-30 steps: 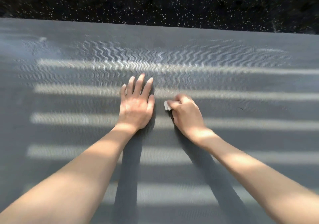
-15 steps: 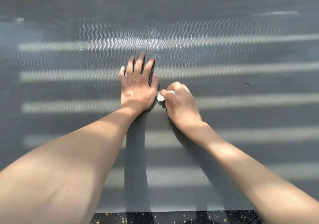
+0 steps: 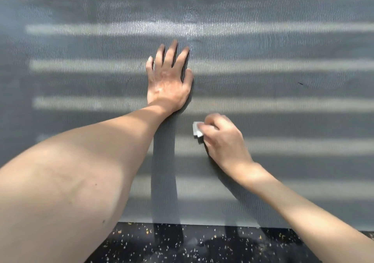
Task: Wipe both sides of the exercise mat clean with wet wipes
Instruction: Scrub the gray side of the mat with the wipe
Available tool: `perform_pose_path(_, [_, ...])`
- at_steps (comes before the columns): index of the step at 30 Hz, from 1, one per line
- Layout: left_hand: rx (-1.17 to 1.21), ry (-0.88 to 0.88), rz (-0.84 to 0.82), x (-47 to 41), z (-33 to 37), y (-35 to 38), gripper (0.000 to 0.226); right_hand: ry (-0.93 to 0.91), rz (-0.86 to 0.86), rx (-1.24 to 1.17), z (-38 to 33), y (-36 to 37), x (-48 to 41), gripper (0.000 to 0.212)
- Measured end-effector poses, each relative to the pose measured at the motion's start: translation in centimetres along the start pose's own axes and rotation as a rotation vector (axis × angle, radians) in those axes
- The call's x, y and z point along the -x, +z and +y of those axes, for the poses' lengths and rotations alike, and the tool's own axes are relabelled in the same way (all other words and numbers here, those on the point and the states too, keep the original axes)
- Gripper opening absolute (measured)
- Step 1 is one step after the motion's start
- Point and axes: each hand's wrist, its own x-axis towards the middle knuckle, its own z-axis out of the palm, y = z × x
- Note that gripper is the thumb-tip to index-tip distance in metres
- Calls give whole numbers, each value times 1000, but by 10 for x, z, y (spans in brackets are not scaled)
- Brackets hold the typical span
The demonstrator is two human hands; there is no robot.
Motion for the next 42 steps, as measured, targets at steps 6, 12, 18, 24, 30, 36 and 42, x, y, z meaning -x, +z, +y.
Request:
perform_pose_path(6, [-12, 3, 0, 0, -1, 0, 55, -26, -80, -102, -5, -6, 21, 8])
perform_pose_path(12, [-4, 3, -1, 0, -1, 0, 55, 12, -11, -23, -7, 4, 9, 11])
perform_pose_path(18, [8, -1, -8, 1, 0, -2, 56, -77, -193, -126, -16, -6, 61, 12])
perform_pose_path(24, [4, 7, -3, 3, -1, 0, 55, 3, -70, -38, -8, 1, 25, 16])
perform_pose_path(30, [-20, 5, -4, 2, 0, -1, 57, -66, -199, -132, -24, -2, 70, 23])
perform_pose_path(36, [-26, 3, -13, 1, 0, -1, 55, -33, -93, -79, -9, 2, 35, 9])
perform_pose_path(42, [-72, 34, -43, 14, 2, 1, 55, -46, -125, -77, -16, -5, 72, 10])
